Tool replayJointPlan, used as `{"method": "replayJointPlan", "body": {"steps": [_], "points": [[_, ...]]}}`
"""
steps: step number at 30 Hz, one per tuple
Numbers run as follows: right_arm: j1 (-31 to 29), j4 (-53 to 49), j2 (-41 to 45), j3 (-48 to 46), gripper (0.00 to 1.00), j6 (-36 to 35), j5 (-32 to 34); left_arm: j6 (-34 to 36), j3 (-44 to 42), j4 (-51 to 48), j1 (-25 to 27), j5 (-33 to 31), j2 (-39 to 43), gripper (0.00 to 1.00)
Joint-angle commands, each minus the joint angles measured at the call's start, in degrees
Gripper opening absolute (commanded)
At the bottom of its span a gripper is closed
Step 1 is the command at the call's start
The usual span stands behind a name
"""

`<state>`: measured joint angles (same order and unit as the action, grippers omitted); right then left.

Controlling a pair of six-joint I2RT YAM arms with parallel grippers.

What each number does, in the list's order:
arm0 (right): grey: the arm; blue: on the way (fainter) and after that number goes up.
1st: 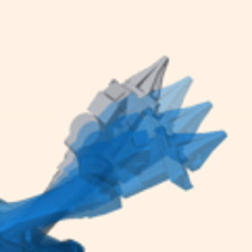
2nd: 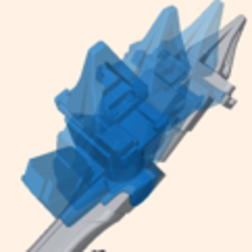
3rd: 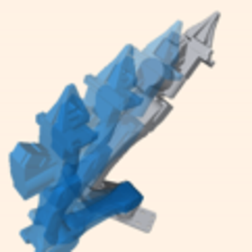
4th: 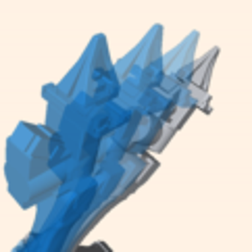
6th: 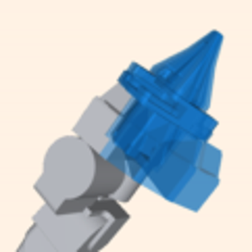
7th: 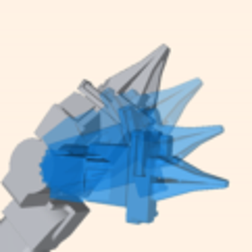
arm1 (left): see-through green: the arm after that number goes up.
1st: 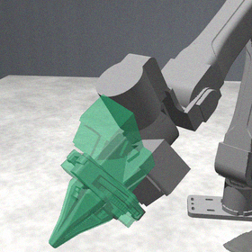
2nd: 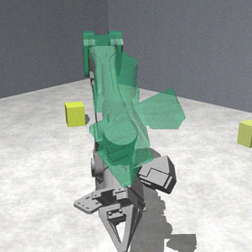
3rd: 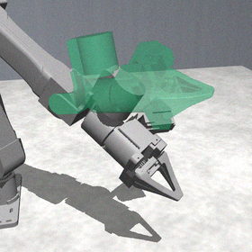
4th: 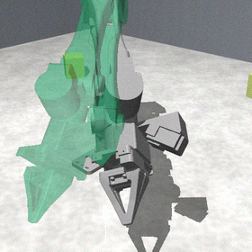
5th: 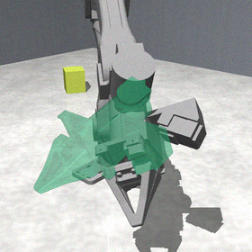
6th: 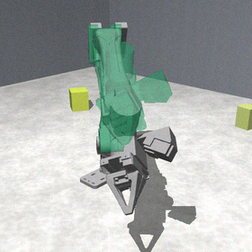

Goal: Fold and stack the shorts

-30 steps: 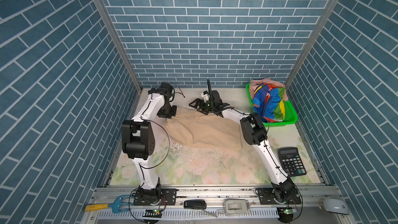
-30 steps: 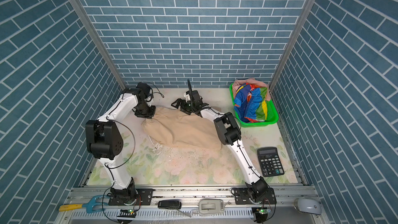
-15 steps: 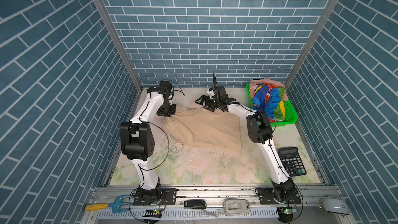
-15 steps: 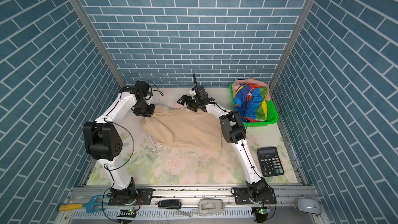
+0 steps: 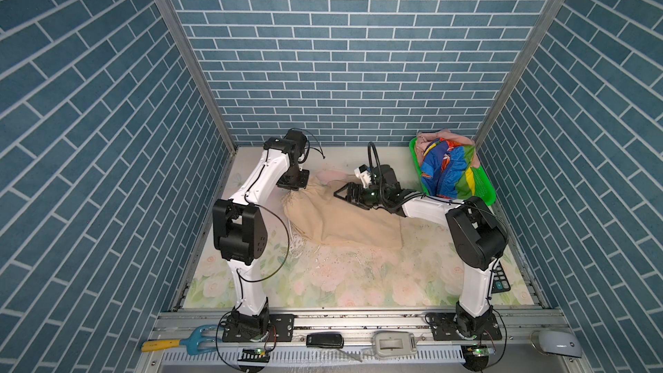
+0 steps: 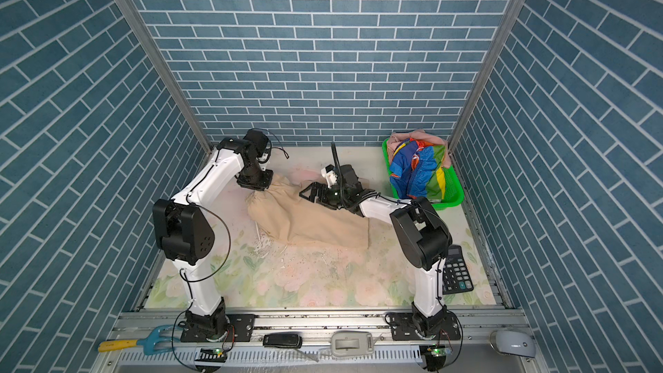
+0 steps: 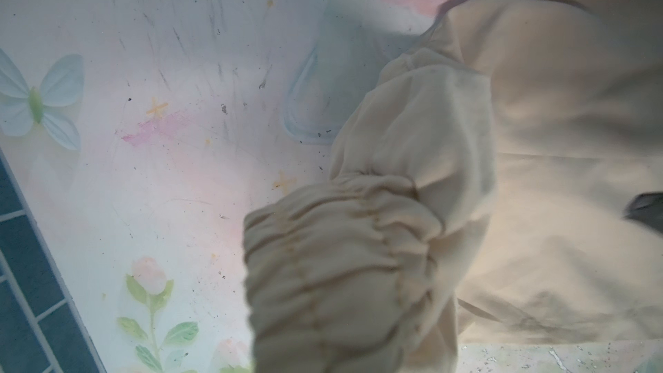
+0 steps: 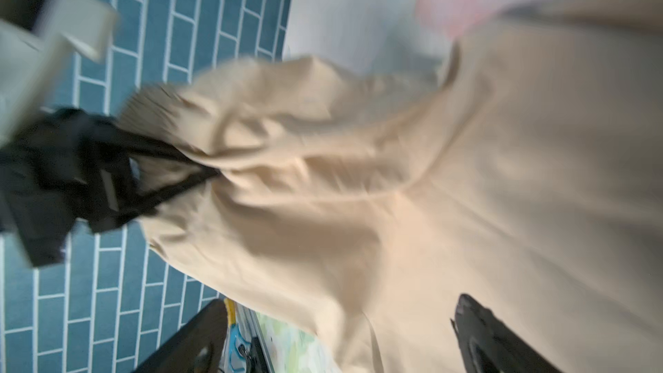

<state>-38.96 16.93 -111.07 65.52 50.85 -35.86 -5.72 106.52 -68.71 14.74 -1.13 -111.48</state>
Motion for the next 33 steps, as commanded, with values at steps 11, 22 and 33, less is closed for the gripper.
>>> {"method": "replayJointPlan", "body": {"steps": [11, 22, 33], "points": [[-2.6, 6.9, 6.4, -12.2, 0.99, 1.1, -0.8, -5.2, 11.0, -6.7, 9.2, -0.8, -6.3, 0.0], [16.1, -27.5, 23.6, -17.7, 0.99, -16.9, 10.9, -8.9, 23.9, -12.2, 15.6, -1.5, -16.4, 0.0], [17.7, -23.7, 17.1, -21.0, 0.99, -17.4, 11.4, -18.0, 30.9, -9.4, 19.0, 6.6, -22.5, 0.0]]}}
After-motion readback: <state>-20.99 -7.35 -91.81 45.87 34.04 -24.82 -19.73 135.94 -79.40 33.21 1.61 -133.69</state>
